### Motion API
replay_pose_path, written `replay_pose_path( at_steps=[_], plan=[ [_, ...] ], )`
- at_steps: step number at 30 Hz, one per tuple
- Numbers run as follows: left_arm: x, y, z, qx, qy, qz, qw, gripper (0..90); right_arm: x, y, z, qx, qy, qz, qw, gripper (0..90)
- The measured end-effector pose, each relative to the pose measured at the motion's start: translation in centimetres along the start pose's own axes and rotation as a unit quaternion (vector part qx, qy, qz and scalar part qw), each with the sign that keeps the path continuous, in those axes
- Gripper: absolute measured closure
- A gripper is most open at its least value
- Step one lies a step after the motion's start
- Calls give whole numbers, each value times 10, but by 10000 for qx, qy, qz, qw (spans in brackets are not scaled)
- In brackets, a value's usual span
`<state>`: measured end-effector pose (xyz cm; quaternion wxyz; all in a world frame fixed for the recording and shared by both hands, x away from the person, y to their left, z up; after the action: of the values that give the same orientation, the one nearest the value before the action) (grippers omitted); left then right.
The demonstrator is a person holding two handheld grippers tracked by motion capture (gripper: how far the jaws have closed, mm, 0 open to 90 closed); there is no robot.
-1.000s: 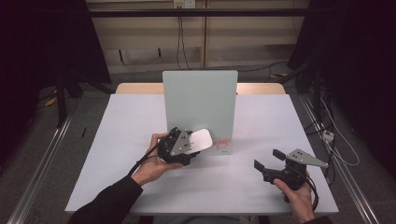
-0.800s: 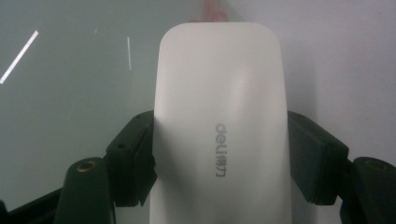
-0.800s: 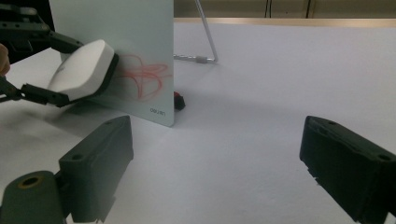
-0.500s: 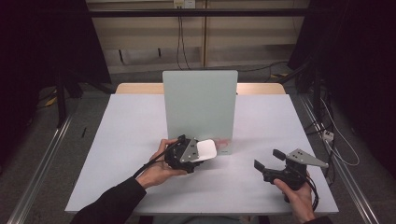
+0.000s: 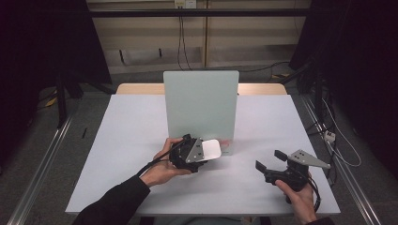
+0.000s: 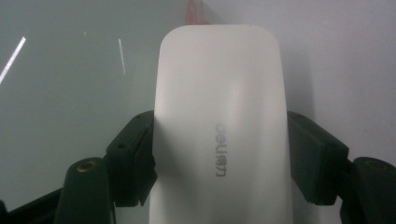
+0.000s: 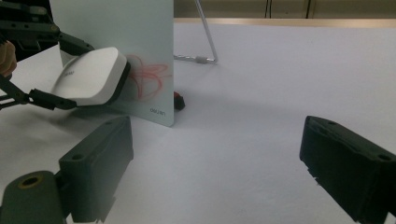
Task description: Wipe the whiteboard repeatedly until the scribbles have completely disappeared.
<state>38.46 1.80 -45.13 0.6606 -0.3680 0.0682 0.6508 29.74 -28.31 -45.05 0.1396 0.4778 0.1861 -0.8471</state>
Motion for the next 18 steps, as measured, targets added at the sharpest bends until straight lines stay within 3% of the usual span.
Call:
replay_pose_path(
  at_steps=[2, 6, 15, 18],
  plan=[
    [6, 3, -2, 192, -52, 24, 9998, 311, 0, 0, 0, -1, 7, 5, 10000, 94],
    [9, 0, 2, 198, -28, 112, 9997, 311, 0, 1, 0, -15, 9, -37, 10000, 94],
    [-3, -27, 26, -271, 333, 291, 9987, 311, 0, 0, -1, -16, -9, -23, 10000, 94],
    [-3, -27, 26, -328, 367, 271, 9984, 311, 0, 0, -1, -15, -6, -21, 10000, 94]
  ],
)
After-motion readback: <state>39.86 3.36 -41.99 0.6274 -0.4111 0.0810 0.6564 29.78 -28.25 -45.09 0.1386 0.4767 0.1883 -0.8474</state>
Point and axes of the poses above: each handheld gripper's, and its own axes: z roughly backward along the jaws, x roughly out of its underside, y roughly to its right, the point moved 3 cm from there along -z, roughly forward along the jaws, and after that the axes turned 5 degrees about -y, right-handed, at the moved point
